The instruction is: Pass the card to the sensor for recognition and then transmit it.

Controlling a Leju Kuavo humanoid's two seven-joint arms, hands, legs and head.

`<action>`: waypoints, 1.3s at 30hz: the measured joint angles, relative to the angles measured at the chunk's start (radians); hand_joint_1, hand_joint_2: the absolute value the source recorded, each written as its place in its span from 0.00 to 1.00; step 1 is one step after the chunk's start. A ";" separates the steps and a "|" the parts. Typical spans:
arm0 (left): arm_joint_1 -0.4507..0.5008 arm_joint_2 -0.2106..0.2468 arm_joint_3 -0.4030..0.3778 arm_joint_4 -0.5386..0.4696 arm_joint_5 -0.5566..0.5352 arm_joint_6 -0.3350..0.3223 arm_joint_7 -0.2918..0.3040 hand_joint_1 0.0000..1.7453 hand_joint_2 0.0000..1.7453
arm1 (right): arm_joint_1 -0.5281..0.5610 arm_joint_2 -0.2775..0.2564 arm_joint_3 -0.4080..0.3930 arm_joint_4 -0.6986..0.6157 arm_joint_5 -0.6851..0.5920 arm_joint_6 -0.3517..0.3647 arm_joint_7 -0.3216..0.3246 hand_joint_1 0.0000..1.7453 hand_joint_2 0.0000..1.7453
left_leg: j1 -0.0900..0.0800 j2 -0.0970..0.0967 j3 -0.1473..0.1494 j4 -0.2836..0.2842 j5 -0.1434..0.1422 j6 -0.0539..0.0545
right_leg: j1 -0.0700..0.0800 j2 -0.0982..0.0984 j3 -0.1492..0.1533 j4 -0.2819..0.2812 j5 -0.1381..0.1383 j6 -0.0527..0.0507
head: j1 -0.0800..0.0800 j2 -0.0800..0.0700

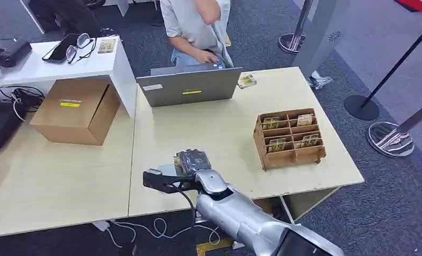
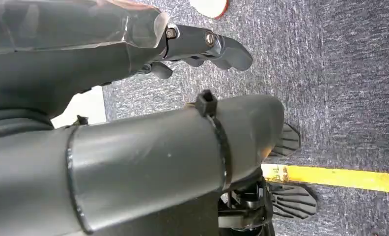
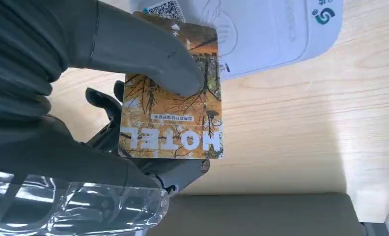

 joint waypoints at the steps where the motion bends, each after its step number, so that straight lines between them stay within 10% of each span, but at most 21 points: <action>1: 0.000 0.000 0.000 0.000 0.000 0.000 0.000 0.00 0.00 | -0.001 0.000 -0.001 0.002 0.003 -0.001 0.000 1.00 1.00 | 0.000 0.000 0.000 0.000 0.000 0.000 | 0.000 0.000 0.000 0.000 0.000 0.000 | 0.000 0.000; 39: -0.014 -0.026 -0.063 -0.016 0.001 0.037 0.034 0.00 0.00 | -0.009 -0.026 -0.063 0.050 0.079 -0.077 -0.044 1.00 1.00 | 0.000 0.000 0.001 0.000 0.000 0.000 | 0.000 0.000 0.000 0.000 0.001 -0.001 | 0.000 0.000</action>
